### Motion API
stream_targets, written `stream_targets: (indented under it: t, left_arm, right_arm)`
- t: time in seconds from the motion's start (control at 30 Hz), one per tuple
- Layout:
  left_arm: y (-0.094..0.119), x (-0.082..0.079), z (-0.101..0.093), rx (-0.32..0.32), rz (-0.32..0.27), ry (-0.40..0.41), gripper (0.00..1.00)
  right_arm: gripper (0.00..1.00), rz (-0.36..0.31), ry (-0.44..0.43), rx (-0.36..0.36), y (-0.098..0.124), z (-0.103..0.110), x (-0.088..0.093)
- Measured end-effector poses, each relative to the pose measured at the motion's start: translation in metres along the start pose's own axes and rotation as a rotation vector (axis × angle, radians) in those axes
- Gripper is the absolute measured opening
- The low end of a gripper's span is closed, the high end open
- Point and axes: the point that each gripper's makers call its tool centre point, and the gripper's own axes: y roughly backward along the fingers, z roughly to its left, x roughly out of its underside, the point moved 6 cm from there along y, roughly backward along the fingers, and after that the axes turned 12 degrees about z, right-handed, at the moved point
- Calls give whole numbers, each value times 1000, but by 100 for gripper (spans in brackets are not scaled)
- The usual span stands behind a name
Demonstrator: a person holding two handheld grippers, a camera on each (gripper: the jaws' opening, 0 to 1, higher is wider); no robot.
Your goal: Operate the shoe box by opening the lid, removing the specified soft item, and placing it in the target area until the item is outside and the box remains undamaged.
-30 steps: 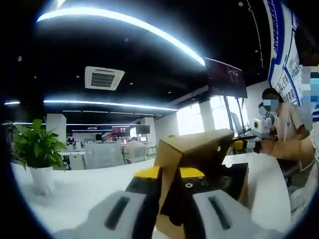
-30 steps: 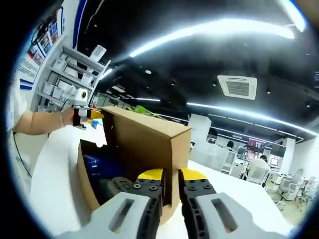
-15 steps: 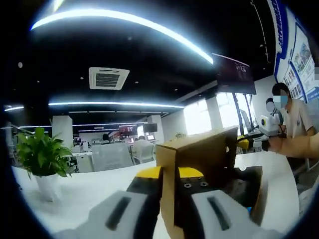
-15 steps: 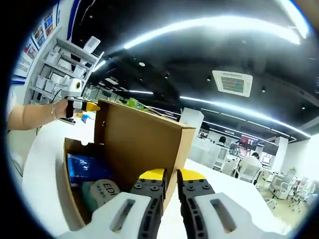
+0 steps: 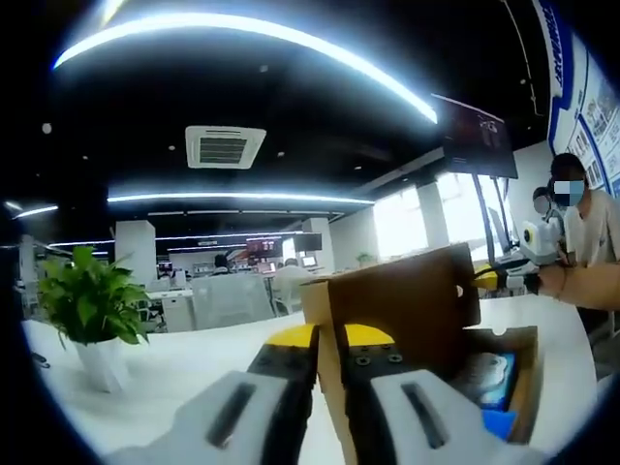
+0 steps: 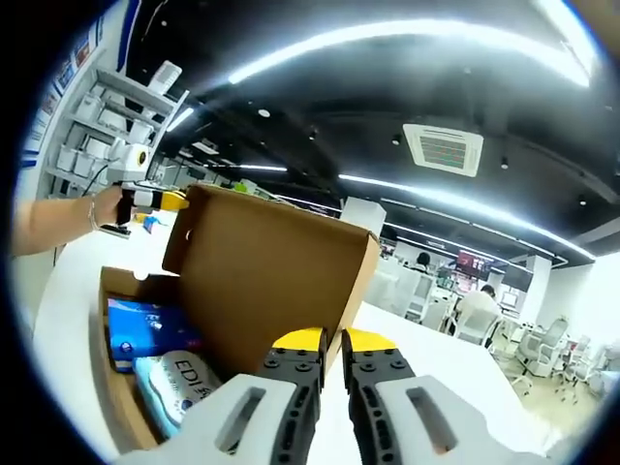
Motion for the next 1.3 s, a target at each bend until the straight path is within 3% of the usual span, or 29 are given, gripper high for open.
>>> stream_targets:
  t: [0.57,0.87,1.13,1.3]
  left_arm:
    - [-16,39,4,-46,75,28,8]
    - [-17,56,4,-42,7,154,7]
    - [-16,66,0,-74,-30,152,7]
    - [-13,70,-3,-75,-27,122,7]
  right_arm:
    - [7,66,-26,10,-18,7,28]
    - [7,27,-80,34,-24,6,33]
    - [6,-21,-159,82,-29,4,36]
    - [6,-92,-197,85,-29,6,39]
